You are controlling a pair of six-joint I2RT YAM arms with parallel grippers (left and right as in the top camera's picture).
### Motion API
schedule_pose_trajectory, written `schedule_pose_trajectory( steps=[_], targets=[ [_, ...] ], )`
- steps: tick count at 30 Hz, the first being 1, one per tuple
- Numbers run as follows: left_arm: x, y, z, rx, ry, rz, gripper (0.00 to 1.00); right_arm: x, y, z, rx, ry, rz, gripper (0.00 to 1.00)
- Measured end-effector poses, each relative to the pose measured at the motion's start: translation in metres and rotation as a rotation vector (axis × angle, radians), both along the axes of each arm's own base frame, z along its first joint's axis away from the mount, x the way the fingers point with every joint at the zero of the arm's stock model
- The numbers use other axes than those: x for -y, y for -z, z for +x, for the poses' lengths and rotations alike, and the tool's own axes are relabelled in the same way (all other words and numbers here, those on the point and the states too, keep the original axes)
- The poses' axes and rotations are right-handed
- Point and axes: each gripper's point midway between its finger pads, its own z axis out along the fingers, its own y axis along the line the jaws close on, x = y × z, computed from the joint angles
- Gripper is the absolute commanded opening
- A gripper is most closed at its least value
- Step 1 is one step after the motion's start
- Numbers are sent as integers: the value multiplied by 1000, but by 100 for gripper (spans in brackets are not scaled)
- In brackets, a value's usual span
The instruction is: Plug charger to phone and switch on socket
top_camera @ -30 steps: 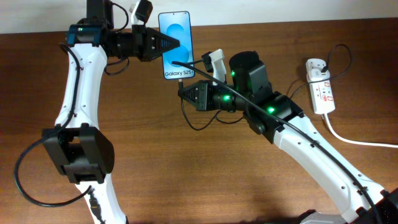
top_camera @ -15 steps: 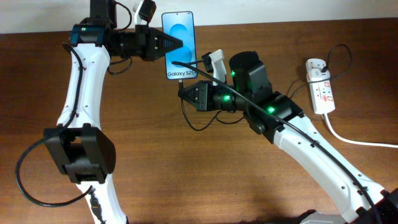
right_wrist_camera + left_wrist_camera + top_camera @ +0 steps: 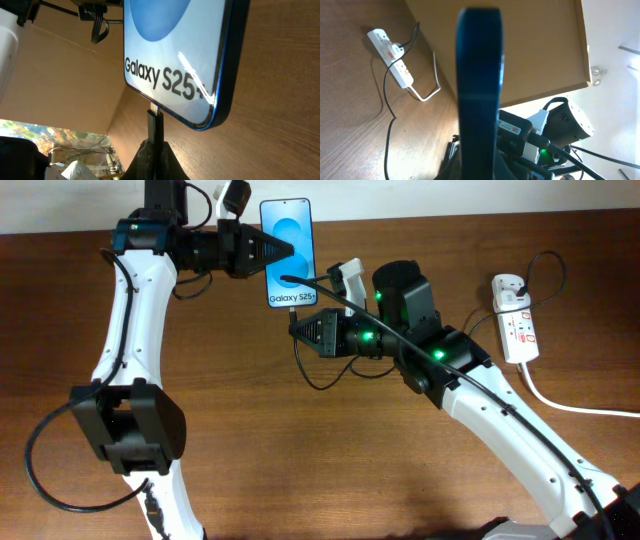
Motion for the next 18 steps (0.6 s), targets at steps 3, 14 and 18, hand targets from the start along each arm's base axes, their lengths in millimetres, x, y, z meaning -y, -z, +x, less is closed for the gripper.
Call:
schedule_pose_trajectory(
  steps=[3, 14, 18],
  targets=[
    [0, 0, 0, 0, 0, 0, 0, 0, 0, 0, 0, 0, 0, 4],
    [0, 0, 0, 1, 0, 0, 0, 0, 0, 1, 4, 1, 2, 4],
    [0, 0, 0, 3, 0, 0, 0, 1, 0, 1, 3, 3, 2, 4]
  ],
)
